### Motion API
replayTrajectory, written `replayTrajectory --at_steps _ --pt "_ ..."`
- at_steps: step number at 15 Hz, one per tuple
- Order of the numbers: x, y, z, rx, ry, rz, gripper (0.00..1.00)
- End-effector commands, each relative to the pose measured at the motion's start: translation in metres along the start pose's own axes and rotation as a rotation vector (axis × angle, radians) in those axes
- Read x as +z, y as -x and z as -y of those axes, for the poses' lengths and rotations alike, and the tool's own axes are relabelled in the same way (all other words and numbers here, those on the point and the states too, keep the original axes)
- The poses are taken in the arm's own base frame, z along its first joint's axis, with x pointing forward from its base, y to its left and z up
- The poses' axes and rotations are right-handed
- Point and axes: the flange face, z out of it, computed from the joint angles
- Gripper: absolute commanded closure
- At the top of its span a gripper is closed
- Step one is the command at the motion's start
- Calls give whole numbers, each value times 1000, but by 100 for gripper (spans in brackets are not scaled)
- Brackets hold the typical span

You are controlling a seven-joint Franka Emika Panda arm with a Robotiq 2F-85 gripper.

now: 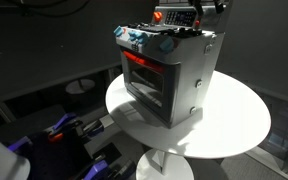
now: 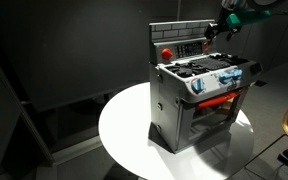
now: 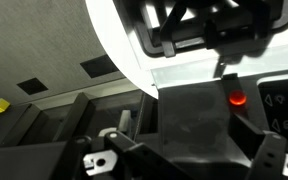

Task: Push the top right button on the toy stove

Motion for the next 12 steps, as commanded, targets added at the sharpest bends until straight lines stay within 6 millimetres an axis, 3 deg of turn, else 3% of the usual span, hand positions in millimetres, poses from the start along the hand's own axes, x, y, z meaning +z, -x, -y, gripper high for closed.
replayTrajectory --at_steps 1,12 --pt "-13 2 5 -2 -30 -7 0" --pt "-22 10 9 -1 -38 5 0"
